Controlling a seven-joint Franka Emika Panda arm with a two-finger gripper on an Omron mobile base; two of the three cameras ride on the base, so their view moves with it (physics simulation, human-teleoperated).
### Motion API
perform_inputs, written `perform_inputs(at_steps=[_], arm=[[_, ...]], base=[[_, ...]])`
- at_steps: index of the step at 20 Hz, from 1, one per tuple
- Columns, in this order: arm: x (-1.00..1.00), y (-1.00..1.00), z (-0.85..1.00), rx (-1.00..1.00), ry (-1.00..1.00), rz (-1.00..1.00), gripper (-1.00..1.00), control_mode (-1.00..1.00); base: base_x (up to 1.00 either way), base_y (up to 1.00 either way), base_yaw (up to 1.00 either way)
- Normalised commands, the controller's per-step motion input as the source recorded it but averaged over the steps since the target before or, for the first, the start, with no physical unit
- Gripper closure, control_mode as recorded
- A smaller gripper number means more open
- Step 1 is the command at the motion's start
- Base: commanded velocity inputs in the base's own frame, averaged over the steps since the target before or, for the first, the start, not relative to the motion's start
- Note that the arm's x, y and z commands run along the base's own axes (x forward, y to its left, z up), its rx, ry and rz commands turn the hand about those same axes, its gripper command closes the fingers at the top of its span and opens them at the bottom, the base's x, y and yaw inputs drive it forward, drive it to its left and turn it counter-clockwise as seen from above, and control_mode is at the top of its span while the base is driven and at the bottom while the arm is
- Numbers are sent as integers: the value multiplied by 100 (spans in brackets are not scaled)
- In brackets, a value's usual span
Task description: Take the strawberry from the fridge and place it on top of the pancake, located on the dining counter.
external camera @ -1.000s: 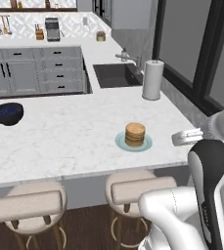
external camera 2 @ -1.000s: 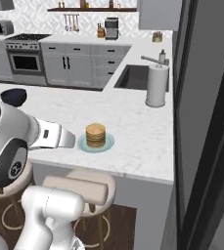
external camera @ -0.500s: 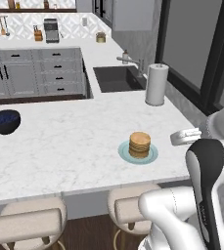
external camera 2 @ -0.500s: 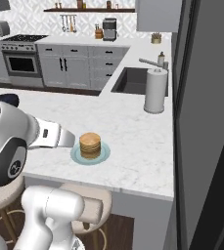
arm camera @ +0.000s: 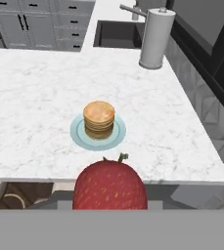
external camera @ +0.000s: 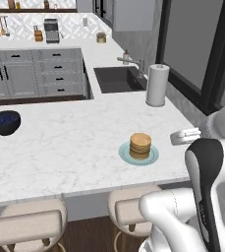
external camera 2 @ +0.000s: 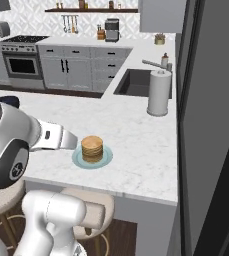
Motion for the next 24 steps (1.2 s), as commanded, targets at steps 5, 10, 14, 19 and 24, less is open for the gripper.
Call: perform_inputs(at_steps=[5,10,14,19,24], arm=[[80,10,0,-3,4,0,100,-100],[99,24,-6,-1,17,0,100,-100],[100,4,-34,2,34,4,100,-100],[99,-5,-39,16,17,9,100,-100],[65,-1,-53,5,1,5,100,-100]], base=[[0,0,0],[0,0,0],[0,0,0],[0,0,0],[0,0,0]])
